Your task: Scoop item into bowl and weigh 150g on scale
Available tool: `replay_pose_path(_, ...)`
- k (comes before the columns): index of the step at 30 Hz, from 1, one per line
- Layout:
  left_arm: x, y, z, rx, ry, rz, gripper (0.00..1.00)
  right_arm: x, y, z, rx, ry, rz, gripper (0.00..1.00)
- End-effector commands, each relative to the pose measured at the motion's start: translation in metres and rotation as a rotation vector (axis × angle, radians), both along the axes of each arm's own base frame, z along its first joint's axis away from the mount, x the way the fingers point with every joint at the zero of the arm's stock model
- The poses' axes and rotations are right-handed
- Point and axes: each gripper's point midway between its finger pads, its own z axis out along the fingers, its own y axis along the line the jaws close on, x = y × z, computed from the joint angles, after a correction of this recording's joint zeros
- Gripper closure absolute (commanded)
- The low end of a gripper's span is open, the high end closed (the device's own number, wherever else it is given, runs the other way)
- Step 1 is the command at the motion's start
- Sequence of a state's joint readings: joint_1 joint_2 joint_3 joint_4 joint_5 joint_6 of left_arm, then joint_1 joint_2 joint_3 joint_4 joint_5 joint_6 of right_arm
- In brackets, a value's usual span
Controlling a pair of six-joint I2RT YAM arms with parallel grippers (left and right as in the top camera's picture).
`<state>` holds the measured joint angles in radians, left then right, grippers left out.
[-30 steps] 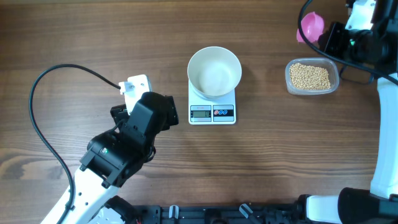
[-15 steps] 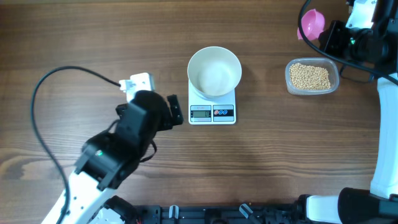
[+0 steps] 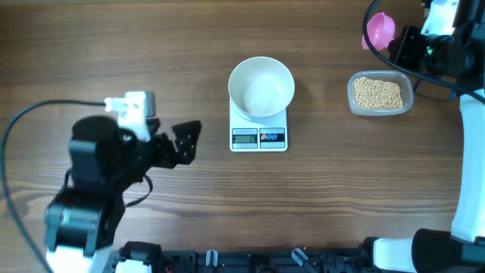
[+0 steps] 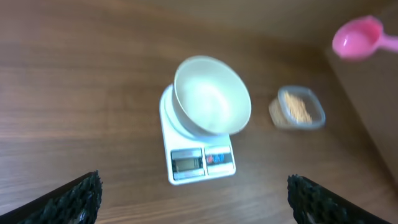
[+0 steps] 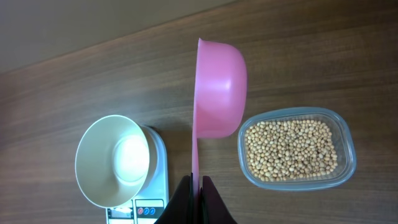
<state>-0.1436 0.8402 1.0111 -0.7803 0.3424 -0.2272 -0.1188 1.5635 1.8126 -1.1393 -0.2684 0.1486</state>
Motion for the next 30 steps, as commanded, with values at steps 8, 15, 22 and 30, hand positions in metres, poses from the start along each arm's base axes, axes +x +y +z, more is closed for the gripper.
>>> replay_pose_path(8,0.027,-0.036,-0.055,0.053,0.251,-0.152,0.00,0.001,0.000,0.000,-0.019,-0.005,0.016,0.96)
replay_pose_path(15,0.000,-0.047,-0.079,0.226,0.348,-0.026,0.00,0.000,0.000,-0.001,-0.032,-0.003,0.033,0.96)
replay_pose_path(22,0.001,-0.067,-0.070,0.186,0.299,-0.127,0.00,0.002,0.000,0.000,-0.052,-0.014,0.050,0.96)
replay_pose_path(30,0.018,-0.085,-0.075,0.165,0.272,-0.185,0.00,0.002,0.000,0.000,-0.052,-0.015,0.050,0.96)
